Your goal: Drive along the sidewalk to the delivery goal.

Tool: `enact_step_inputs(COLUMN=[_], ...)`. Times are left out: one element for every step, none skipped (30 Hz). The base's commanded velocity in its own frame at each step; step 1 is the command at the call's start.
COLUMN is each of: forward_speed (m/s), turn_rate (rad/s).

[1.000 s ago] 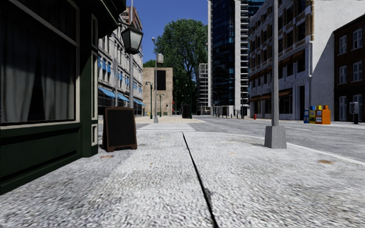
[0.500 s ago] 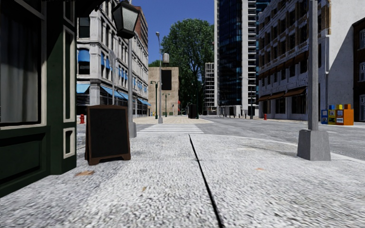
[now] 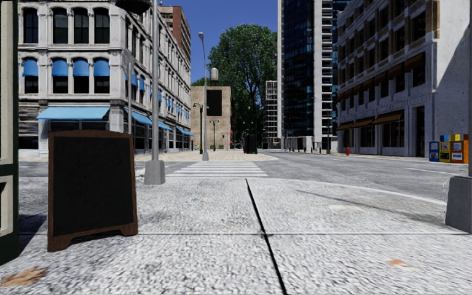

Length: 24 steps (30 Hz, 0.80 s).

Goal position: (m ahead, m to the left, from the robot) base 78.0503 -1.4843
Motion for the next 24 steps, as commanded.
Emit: enact_step_inputs(forward_speed=[2.0,2.0,2.0,2.0,2.0,2.0,2.0,2.0,2.0,2.0,2.0,2.0,2.0,2.0,2.0,2.0,2.0,2.0,2.0,2.0,2.0,2.0,2.0,2.0], turn_rate=[0.0,0.0,0.0,0.0,0.0,0.0,0.0,0.0,0.0,0.0,0.0,0.0,0.0,0.0,0.0,0.0,0.0,0.0,0.0,0.0,0.0,0.0,0.0,0.0])
